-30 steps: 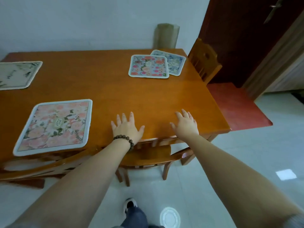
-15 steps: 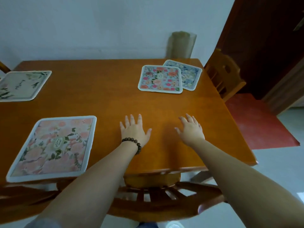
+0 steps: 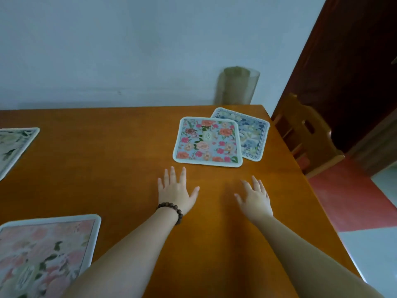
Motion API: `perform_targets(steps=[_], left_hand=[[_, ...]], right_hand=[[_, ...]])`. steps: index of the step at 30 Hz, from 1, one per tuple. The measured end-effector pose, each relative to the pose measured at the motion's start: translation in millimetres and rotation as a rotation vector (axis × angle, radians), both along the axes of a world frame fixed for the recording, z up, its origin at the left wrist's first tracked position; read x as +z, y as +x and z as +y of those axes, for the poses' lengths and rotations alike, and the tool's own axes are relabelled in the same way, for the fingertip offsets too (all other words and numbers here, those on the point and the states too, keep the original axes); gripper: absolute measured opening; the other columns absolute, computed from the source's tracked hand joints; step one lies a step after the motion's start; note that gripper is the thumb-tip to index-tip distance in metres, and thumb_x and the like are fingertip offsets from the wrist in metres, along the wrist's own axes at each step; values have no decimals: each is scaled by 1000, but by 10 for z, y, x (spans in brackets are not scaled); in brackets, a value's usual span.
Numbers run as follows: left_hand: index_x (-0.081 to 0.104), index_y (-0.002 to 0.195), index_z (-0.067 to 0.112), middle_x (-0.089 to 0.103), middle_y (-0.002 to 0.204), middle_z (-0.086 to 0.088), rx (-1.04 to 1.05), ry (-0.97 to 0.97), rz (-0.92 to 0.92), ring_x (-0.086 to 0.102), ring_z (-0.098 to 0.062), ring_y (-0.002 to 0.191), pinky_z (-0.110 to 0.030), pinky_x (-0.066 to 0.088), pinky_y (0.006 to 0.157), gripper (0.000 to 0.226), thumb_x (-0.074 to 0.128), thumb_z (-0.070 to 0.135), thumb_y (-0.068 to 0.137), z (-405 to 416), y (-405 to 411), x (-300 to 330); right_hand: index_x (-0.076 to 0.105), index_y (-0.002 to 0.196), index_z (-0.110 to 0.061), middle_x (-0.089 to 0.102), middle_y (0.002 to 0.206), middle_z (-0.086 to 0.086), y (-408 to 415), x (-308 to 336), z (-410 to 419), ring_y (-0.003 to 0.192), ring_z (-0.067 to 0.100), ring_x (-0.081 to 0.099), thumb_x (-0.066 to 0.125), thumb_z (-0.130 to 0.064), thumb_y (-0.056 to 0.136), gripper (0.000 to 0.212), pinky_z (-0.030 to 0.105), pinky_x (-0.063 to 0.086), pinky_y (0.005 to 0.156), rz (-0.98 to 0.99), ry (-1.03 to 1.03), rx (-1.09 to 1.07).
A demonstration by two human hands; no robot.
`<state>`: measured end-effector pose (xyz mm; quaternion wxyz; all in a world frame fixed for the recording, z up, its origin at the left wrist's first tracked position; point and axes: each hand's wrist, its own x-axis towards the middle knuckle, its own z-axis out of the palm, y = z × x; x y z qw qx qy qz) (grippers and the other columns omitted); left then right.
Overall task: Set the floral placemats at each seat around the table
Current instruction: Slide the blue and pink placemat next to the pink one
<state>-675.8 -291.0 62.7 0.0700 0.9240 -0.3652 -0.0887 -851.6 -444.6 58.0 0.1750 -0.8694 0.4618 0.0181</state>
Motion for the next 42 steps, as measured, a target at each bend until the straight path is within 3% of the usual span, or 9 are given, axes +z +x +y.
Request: perform_targets(steps=[5, 10, 16, 24, 35, 42], left_hand=[[8, 152, 27, 2, 160, -14, 19, -41, -20, -2, -32, 146, -52, 7, 117, 82, 29, 72, 87, -718, 618, -325], [1, 152, 30, -5, 160, -13, 43, -33, -57, -5, -36, 146, -53, 5, 115, 100, 31, 86, 74, -1310, 1280, -711], [-5, 151, 34, -10, 159, -15, 157, -28, 55, -7, -36, 145, -53, 3, 115, 114, 28, 96, 62, -1652, 1751, -1004], [-2, 151, 37, 4, 160, -15, 60, -114, 6, 3, -32, 146, -46, 9, 115, 102, 36, 88, 70, -1558, 1537, -1179], [20, 150, 32, 4, 160, -15, 78, -88, 0, 0, -33, 145, -46, 9, 115, 93, 35, 85, 74, -917, 937, -1120], [14, 151, 33, 2, 159, -16, 110, -96, 55, -1, -33, 145, -47, 10, 115, 92, 40, 80, 76, -446, 421, -1067]], right_hand=[[24, 150, -30, 2, 162, 9, 689, -287, -726, 148, 29, -3, 42, -53, 96, 62, 50, 11, 119, -63, -33, 51], [17, 151, -35, -6, 162, 6, 1309, -592, -1404, 147, 29, -7, 39, -67, 91, 72, 52, 6, 116, -115, -49, 107], [15, 152, -33, -13, 161, 10, 1686, -879, -1782, 146, 36, -8, 40, -71, 88, 79, 53, 2, 117, -63, -28, 99], [21, 152, -30, 3, 162, 12, 1688, -1020, -1622, 148, 29, -1, 35, -70, 90, 75, 46, 2, 118, -43, -146, 135], [17, 153, -30, -3, 162, 10, 1226, -993, -1055, 148, 26, -5, 36, -68, 90, 76, 45, 3, 119, -13, -106, 158], [23, 152, -29, 3, 162, 4, 853, -964, -489, 148, 18, -5, 36, -73, 87, 79, 40, -3, 119, -39, -79, 235]])
